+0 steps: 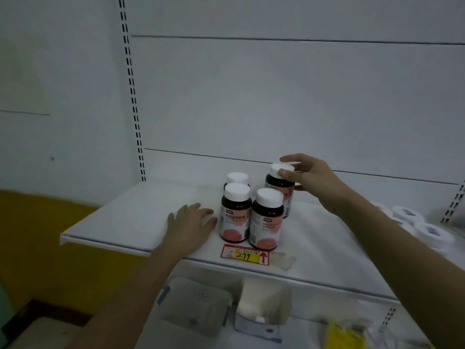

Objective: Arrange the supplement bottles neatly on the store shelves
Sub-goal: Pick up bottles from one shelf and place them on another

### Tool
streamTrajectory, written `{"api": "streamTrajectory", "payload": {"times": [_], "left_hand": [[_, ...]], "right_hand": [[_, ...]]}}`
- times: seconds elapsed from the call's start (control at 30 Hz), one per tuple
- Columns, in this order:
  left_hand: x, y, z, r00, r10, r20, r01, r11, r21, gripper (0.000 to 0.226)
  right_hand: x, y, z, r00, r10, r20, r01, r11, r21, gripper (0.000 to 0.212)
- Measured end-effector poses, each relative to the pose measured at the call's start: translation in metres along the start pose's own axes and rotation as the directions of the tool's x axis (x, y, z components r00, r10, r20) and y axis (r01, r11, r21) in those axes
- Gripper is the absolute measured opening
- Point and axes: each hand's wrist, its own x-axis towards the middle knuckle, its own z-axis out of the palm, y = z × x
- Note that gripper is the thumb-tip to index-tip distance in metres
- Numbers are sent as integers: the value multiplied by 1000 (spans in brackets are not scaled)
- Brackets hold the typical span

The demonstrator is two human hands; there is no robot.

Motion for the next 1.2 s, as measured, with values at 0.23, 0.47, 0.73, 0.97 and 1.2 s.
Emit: {"api": "streamTrajectory", "payload": {"times": [0.23,0.47,0.73,0.97,1.2], "left_hand": [[2,-3,4,997,63,45,-66,996,54,45],[-4,-2,1,996,62,63,-65,997,39,47],[1,-4,4,995,75,63,-79,995,57,48],[1,-7,7,995,79,59,-83,994,67,50],[-9,1,-17,999,13,-45,-23,974,-223,38]], "right_hand": [[-6,24,27,999,49,-2,-49,998,42,18],[-43,49,46,996,-27,-84,35,995,97,45],[-76,65,55,994,-100,44,101,995,-17,74],[-76,70,56,997,-78,24,79,996,-43,70],[-81,63,47,999,-30,-21,29,999,-44,60]]}}
